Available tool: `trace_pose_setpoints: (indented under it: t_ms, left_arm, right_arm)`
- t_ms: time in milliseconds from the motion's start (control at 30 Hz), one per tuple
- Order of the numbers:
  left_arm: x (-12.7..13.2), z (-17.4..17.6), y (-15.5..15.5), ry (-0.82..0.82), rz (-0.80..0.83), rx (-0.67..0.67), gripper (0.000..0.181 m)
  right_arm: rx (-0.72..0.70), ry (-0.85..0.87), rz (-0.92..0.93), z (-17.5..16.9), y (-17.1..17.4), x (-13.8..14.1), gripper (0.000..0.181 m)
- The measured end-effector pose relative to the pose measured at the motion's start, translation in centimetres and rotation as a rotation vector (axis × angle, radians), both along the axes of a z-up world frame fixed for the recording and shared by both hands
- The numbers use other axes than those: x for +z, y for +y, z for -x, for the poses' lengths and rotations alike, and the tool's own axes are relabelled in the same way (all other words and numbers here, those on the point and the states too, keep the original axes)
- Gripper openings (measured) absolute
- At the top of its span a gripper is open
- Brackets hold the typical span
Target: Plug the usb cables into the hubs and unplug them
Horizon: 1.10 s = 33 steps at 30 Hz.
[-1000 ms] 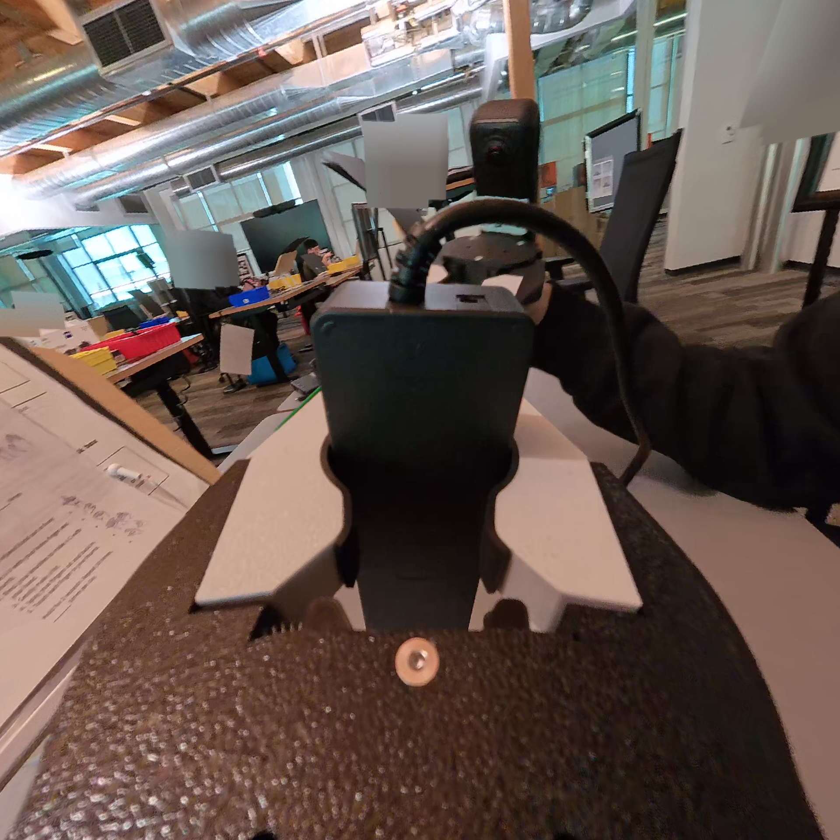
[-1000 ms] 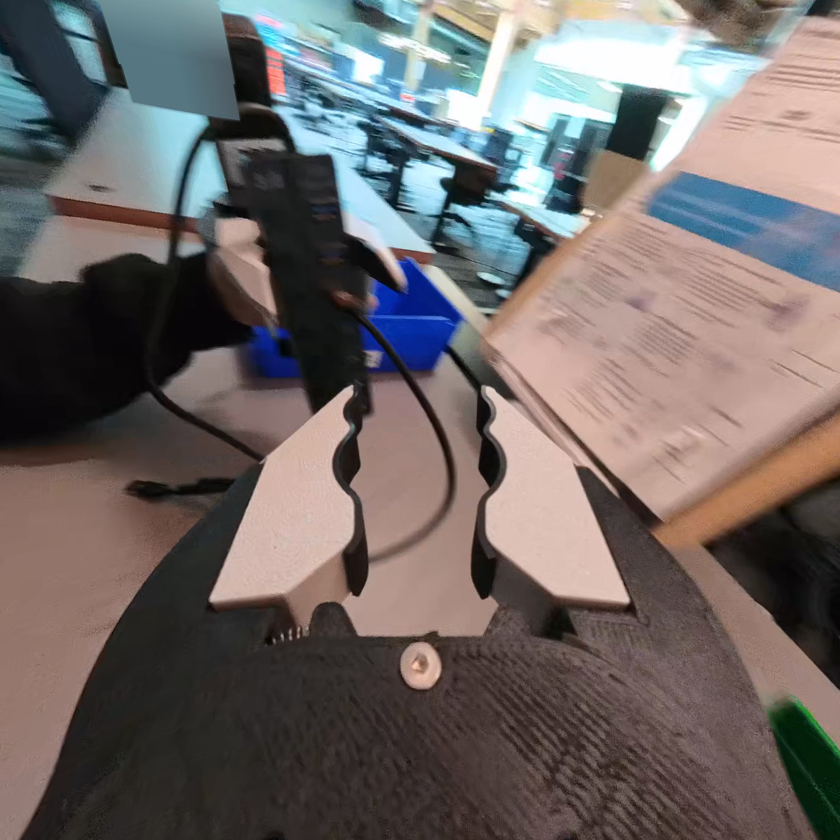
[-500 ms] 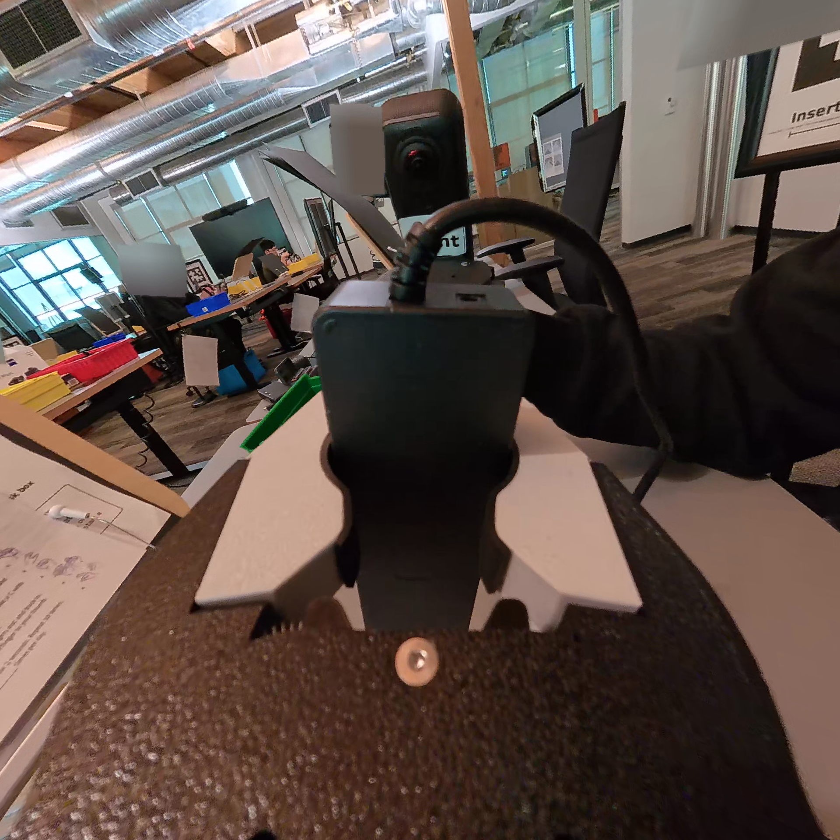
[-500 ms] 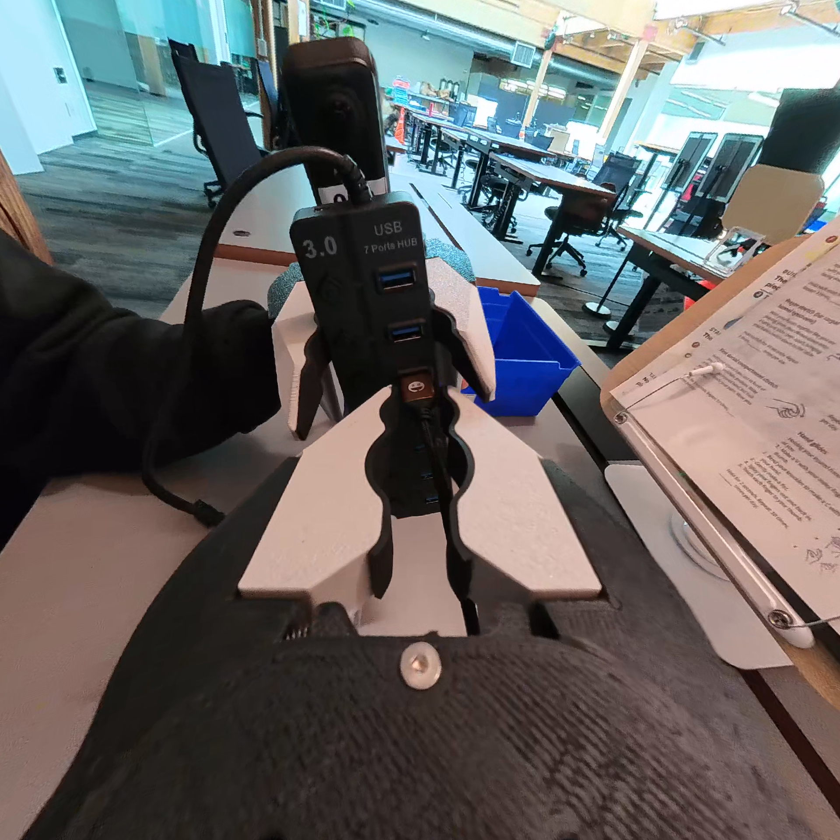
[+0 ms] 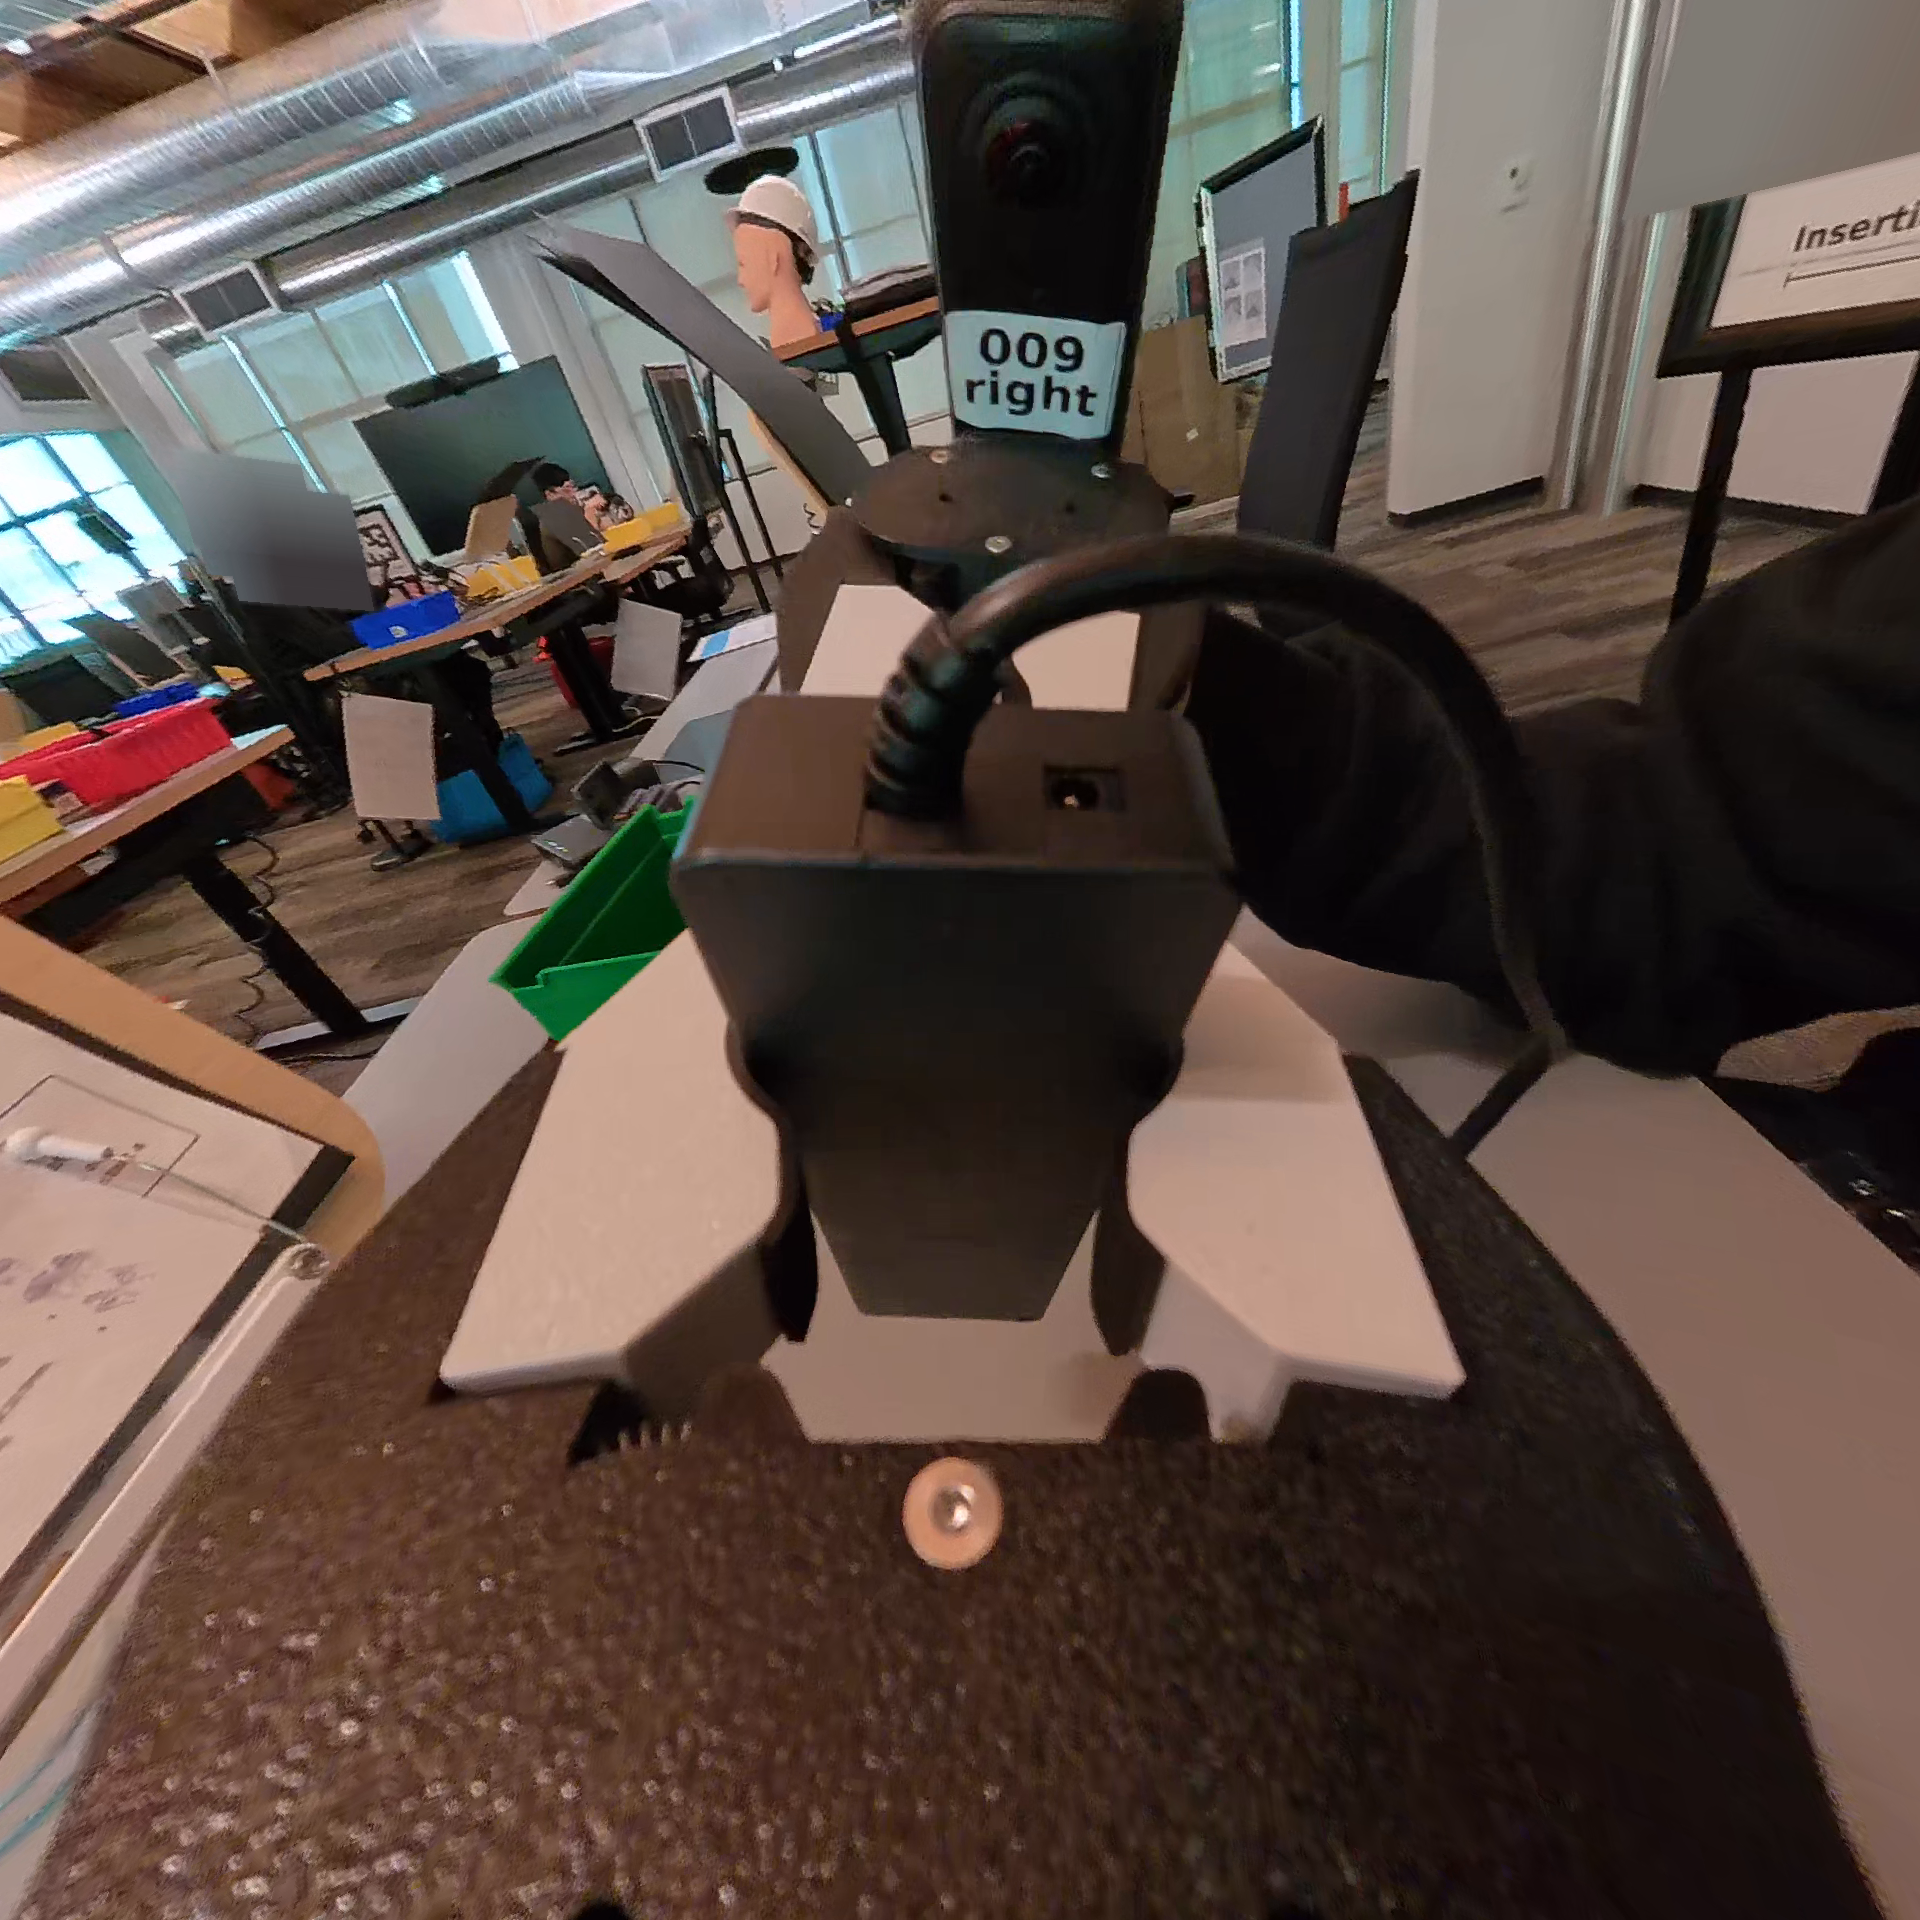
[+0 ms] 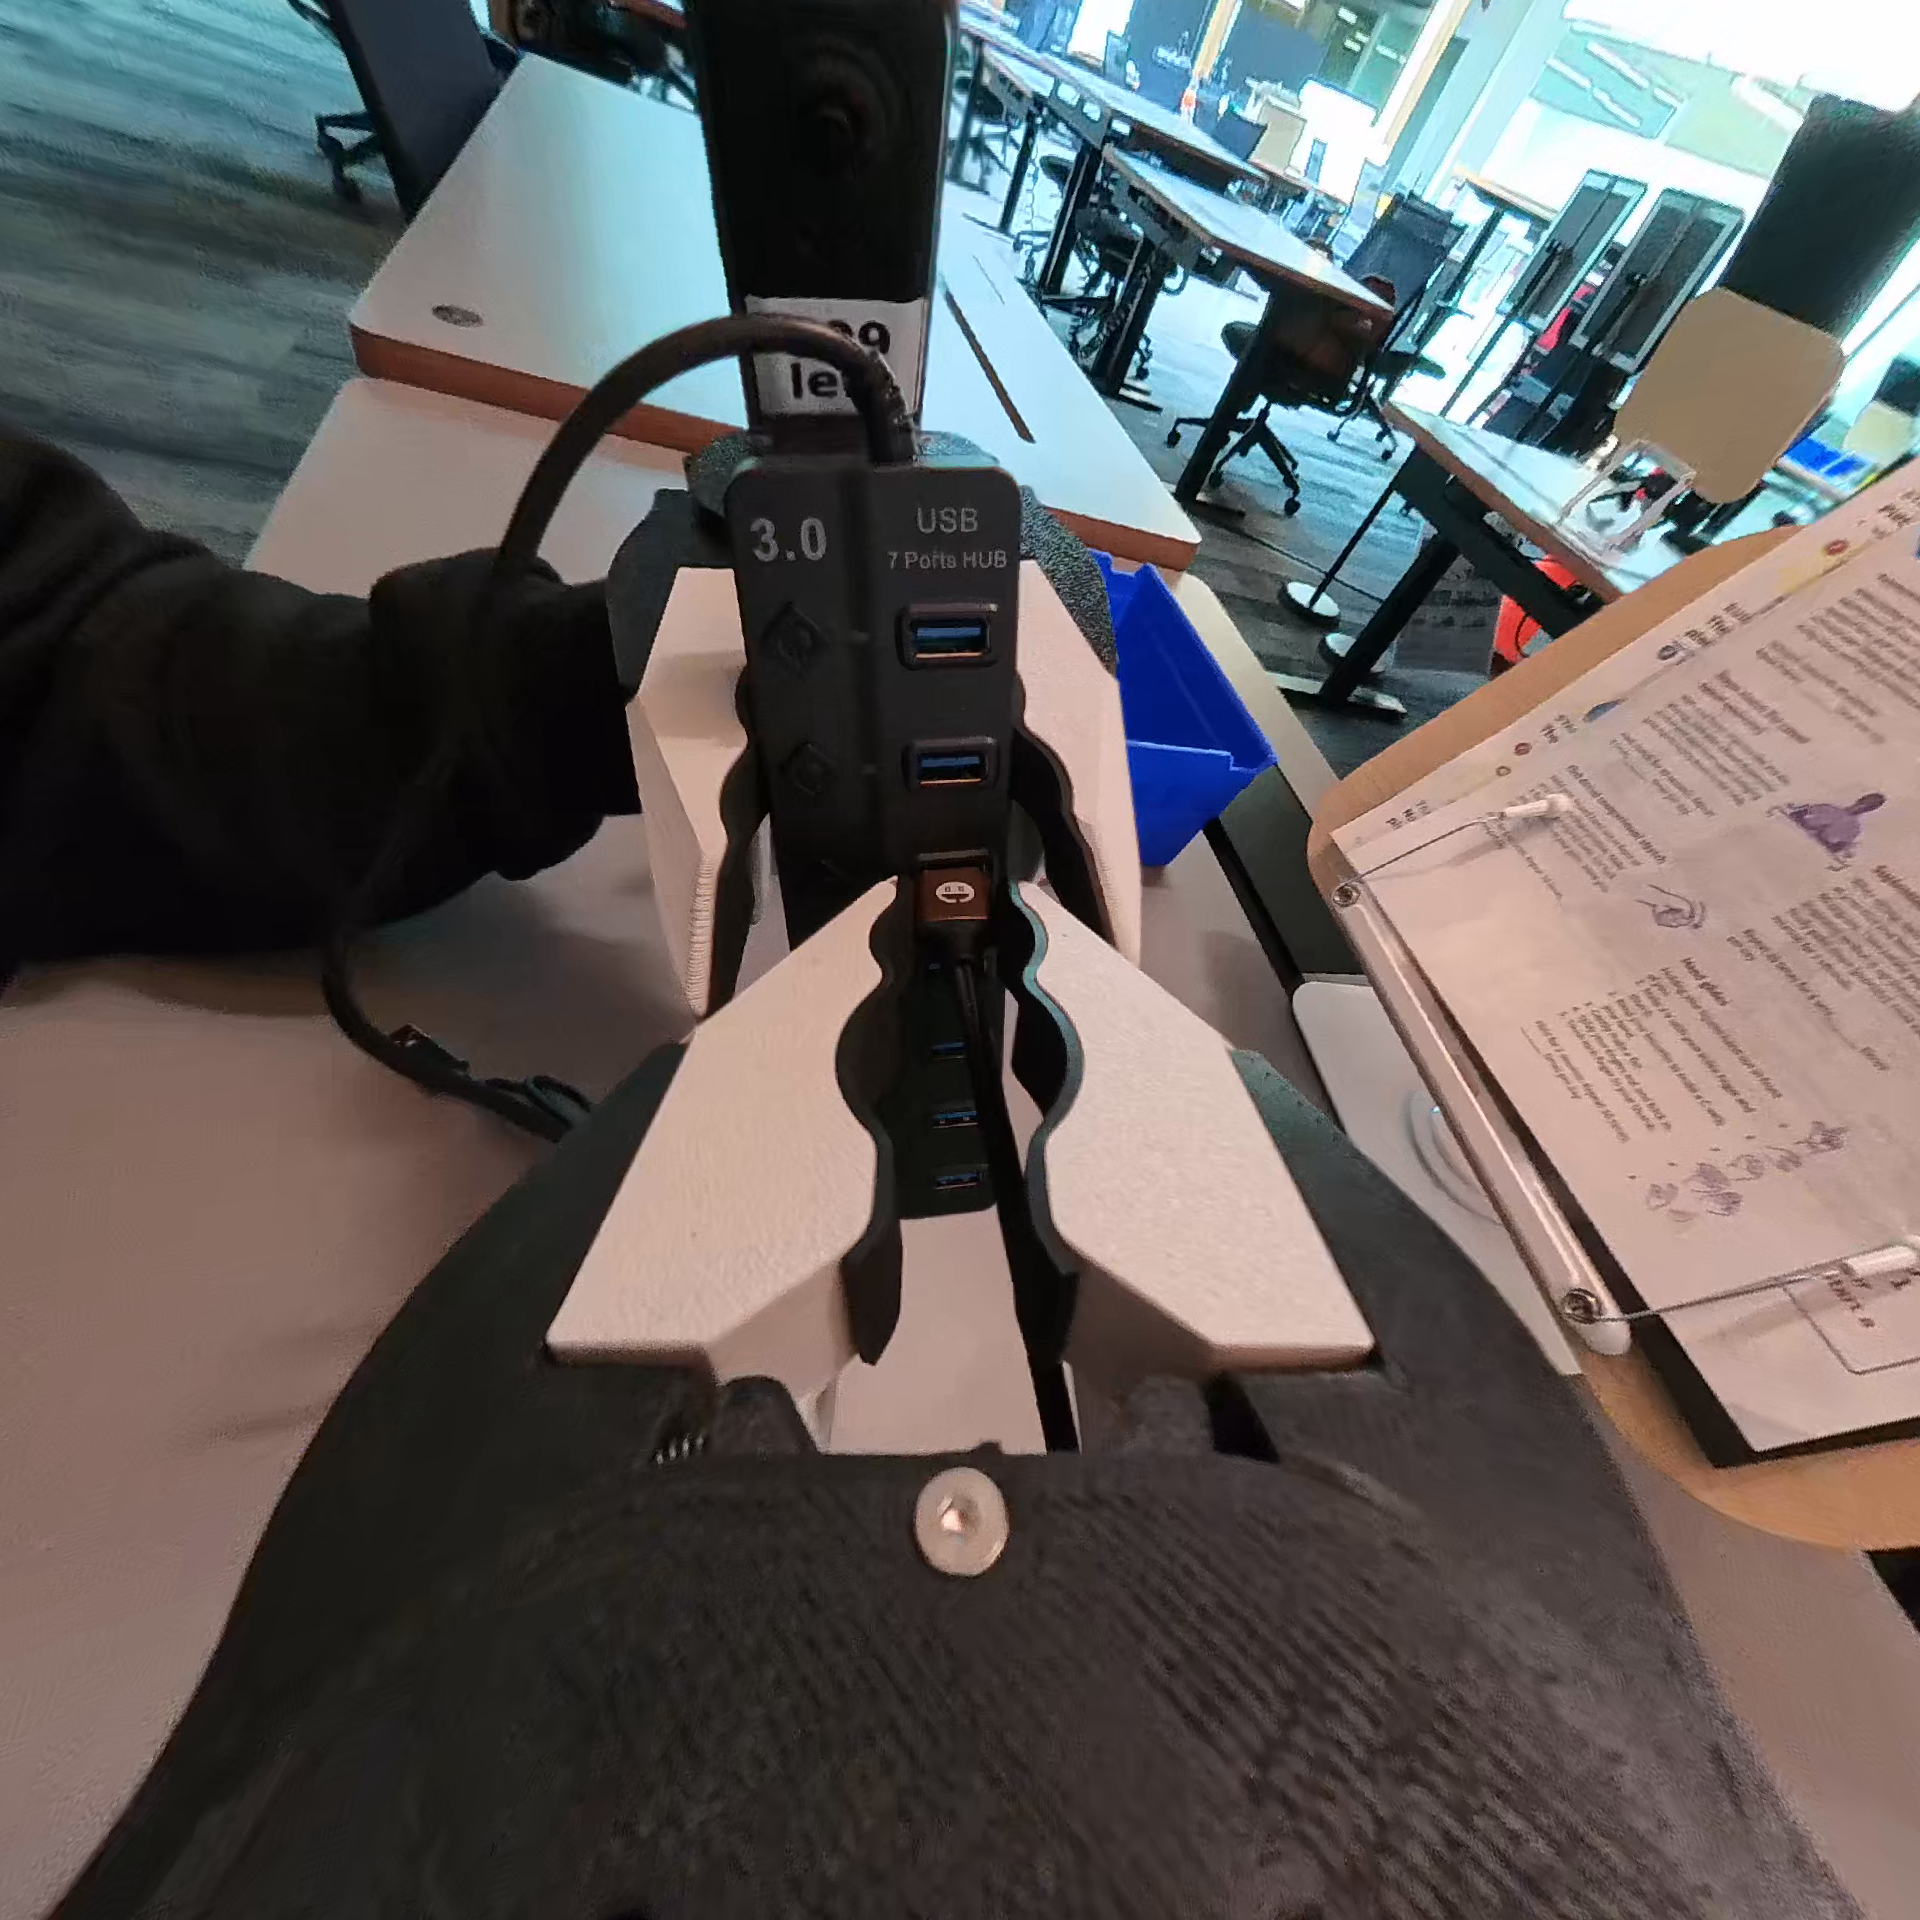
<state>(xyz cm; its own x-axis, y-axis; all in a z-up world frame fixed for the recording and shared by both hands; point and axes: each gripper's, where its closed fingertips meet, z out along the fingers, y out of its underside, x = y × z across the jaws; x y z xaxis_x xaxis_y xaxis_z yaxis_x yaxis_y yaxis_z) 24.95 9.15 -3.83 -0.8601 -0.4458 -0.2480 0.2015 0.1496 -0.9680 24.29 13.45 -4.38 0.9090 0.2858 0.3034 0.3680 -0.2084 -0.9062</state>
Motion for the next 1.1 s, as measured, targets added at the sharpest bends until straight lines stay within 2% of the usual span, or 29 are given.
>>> trace_pose_setpoints:
  t_ms: [200,333,400,533,633,767,967,1100]
  left_arm:
    - [0.8,0.0,0.1,-0.034,0.077,-0.004,0.061]
    - [-0.4,-1.1,-0.2,-0.065,-0.057,0.086,0.061]
    - [-0.8,-1.5,-0.2,-0.059,-0.083,0.112,0.061]
    - [-1.5,-1.8,0.0,-0.039,-0.115,0.124,0.061]
    - [-1.9,-1.6,-0.6,-0.041,-0.143,0.099,0.061]
    - [-2.4,-1.4,-1.3,-0.050,-0.176,0.080,0.060]
    - [-1.3,-0.9,-1.0,-0.077,-0.084,0.059,0.063]
    - [-1.7,-0.8,-0.9,-0.065,-0.078,0.036,0.063]
  right_arm:
    - [0.012,0.028,-0.043,-0.1,0.2,0.5,0.015]
    - [-0.042,0.020,0.005,-0.8,-0.2,-0.2,0.017]
    - [-0.088,-0.016,-0.012,-1.3,-0.8,0.4,0.018]
    - [-0.023,-0.035,-0.144,1.1,-1.2,3.3,0.050]
    - [-0.028,-0.090,-0.118,2.0,-0.1,2.7,0.069]
    - [0.015,-0.080,-0.092,2.8,1.0,1.8,0.051]
    - [0.020,-0.118,-0.137,3.2,1.0,2.8,0.051]
    - [0.017,-0.125,-0.125,3.4,1.3,2.6,0.051]
